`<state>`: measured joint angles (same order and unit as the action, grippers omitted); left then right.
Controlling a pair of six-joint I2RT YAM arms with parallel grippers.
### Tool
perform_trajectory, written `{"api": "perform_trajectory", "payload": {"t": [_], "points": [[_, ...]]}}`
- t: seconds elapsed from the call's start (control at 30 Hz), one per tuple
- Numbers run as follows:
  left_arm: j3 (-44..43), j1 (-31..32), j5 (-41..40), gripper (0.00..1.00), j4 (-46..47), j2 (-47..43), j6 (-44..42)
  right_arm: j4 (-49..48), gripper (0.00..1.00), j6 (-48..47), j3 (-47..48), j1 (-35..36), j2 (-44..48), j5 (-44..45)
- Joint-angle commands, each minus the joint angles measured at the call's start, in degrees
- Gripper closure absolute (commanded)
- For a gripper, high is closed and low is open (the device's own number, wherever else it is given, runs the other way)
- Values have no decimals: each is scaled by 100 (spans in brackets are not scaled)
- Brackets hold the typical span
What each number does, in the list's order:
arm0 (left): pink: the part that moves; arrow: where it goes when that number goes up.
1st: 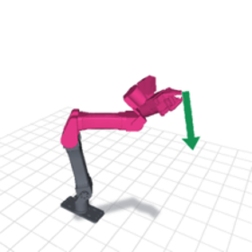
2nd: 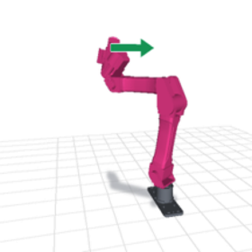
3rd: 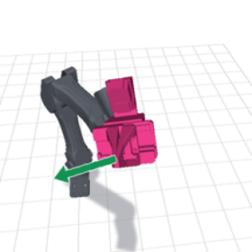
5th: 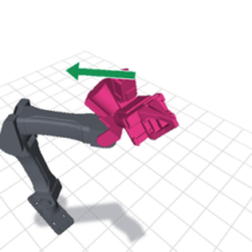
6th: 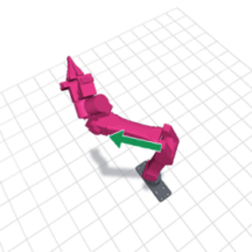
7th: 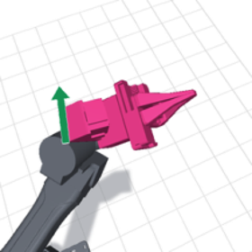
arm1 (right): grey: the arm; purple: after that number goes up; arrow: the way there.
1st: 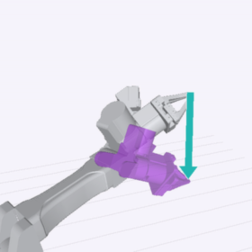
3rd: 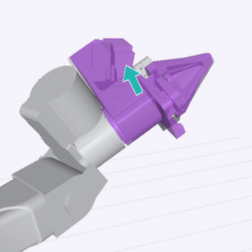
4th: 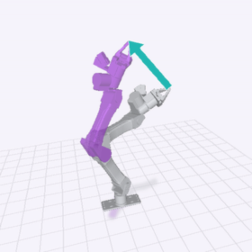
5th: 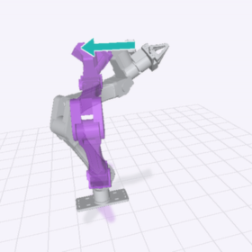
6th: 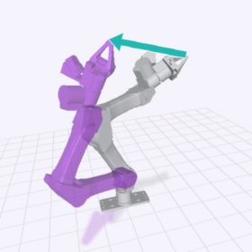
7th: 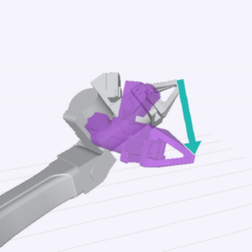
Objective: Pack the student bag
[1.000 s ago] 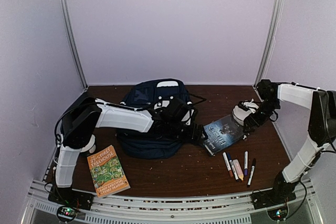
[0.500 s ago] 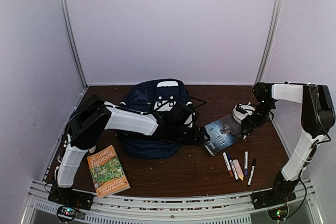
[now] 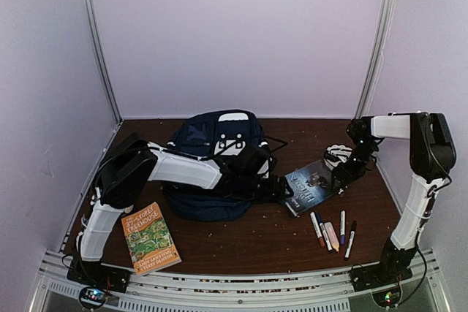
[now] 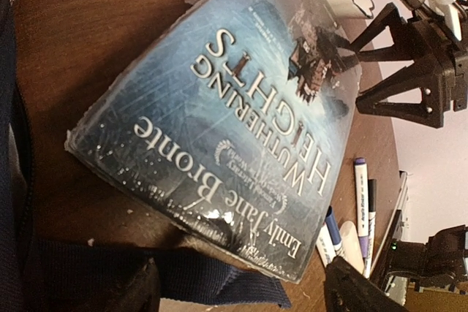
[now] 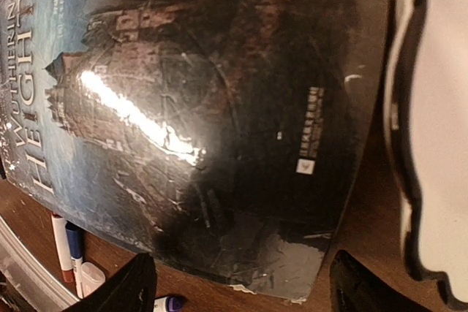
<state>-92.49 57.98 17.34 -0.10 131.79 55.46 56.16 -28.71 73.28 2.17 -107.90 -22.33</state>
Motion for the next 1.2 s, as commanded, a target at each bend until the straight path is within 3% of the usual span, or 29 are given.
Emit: {"api": "perform_trajectory", "payload": {"t": [0.0,0.27,0.6,0.87,1.17], "points": [[21,-52,100,21,255,97,180,372,21,-105,87,56,-34,-439],[559,-135,3,21,601,-127,419,753,33,-89,53,188,603,-1260],[963,-207,-158,21,659,-432,428,1052,37,85,-145,870,1358,-1837],[1007,-236,-146,21,392,-549,237,156,22,700,-165,532,1325,220],[884,-243,-67,21,41,-566,129,79,20,804,133,486,424,389]]}}
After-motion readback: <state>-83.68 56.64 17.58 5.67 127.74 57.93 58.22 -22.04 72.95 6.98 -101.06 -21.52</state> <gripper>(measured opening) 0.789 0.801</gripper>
